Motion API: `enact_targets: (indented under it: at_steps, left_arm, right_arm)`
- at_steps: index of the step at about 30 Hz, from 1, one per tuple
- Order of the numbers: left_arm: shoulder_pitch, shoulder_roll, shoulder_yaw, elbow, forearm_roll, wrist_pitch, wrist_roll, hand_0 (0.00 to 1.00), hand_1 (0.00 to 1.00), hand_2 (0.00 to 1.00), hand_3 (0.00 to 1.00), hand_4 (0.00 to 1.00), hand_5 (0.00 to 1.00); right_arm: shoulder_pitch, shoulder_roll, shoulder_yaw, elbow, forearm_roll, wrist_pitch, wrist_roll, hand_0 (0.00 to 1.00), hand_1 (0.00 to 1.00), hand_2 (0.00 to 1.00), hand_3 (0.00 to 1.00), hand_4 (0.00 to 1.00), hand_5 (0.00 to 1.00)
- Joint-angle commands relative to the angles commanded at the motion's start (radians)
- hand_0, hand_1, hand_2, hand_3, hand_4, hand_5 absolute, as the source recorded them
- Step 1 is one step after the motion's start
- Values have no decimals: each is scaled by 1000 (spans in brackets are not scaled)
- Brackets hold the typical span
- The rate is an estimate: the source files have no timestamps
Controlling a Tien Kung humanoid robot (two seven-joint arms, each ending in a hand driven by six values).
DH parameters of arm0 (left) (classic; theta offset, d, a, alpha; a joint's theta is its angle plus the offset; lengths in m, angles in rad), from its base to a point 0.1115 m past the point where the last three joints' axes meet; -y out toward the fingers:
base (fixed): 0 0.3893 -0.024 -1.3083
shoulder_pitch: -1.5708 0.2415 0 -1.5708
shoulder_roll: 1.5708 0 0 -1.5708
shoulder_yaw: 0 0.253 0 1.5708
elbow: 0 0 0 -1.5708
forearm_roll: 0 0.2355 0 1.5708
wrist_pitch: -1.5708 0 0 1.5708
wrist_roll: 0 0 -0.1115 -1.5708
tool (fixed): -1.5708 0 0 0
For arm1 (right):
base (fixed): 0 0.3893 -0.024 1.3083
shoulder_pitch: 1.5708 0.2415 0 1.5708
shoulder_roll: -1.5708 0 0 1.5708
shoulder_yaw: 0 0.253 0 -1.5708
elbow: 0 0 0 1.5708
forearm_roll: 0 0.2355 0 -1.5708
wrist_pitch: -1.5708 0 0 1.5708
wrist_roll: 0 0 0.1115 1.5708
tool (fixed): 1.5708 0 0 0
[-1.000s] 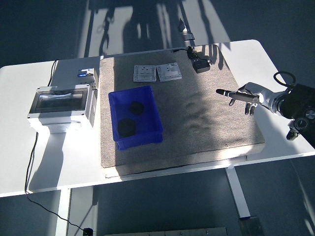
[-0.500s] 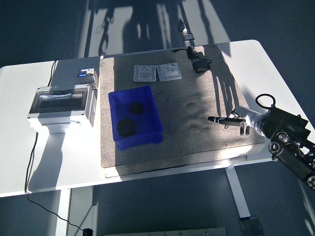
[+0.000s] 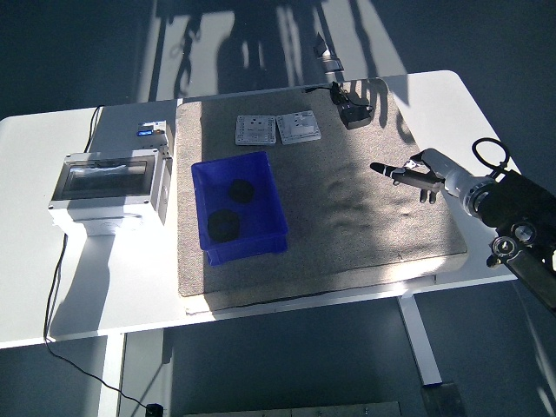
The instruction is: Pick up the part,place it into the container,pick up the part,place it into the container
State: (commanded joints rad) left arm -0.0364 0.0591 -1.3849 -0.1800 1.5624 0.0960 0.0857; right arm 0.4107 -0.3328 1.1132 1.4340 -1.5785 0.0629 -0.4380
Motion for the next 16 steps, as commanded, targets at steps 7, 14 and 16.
enact_targets:
  at_steps: [7,14,16]
  left_arm:
    - [1,-4,12,0,-23,7,-3,658,663,629,356,754,908]
    - [6,-11,29,0,-47,9,-2,658,662,629,356,755,904]
    - [5,-14,31,0,-46,7,0,658,662,629,356,755,904]
  right_arm:
    - [-86,11,55,-98,228,-195,233,405,311,729,427,960,762]
    - [-216,104,46,-199,485,-267,487,499,332,734,910,966,663]
    - [-240,129,39,-222,556,-256,556,499,332,734,910,966,663]
